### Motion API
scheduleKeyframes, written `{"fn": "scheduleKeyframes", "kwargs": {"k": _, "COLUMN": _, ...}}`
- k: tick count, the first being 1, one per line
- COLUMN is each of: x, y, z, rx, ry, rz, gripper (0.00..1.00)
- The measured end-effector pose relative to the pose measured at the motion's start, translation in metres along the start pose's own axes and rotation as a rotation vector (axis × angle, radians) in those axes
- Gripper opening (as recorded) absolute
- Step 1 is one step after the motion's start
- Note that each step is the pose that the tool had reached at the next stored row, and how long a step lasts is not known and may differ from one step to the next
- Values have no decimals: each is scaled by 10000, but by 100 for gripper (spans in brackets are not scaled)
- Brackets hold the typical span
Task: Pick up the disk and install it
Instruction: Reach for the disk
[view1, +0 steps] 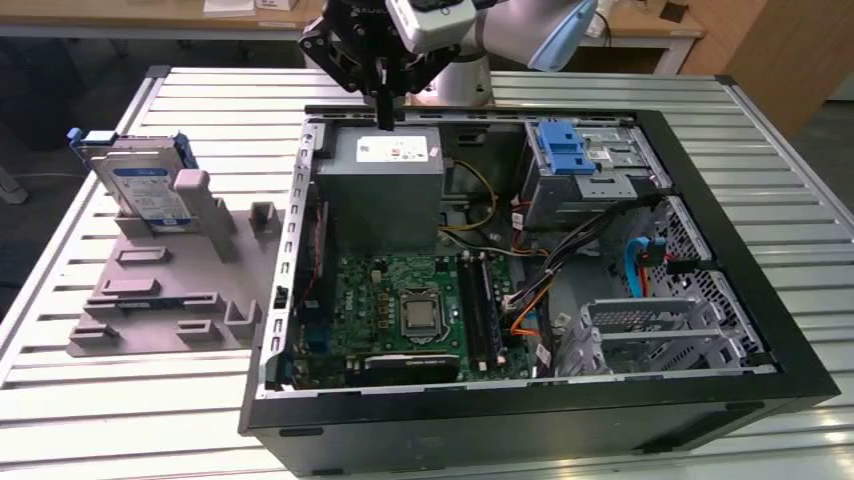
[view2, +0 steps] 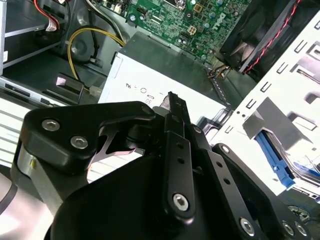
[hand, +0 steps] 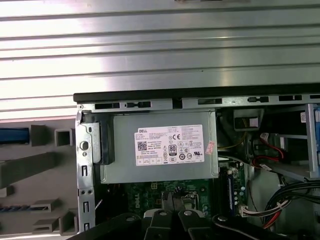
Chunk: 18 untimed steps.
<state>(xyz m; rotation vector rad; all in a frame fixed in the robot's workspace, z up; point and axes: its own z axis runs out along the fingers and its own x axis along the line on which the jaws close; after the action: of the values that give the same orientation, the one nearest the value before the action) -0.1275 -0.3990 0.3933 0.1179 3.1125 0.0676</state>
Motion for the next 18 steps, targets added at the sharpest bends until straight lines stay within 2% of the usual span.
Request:
{"fn": "scheduleKeyframes", "kwargs": {"k": 7, "x": 54, "y": -4, "z": -2, "rx": 1, "ry": 0, "rz": 0, "gripper": 11}}
{"fn": "scheduleKeyframes", "kwargs": {"k": 18, "x": 180, "y": -7, "z": -4, "rx": 0, "ry": 0, "rz": 0, "gripper": 11}}
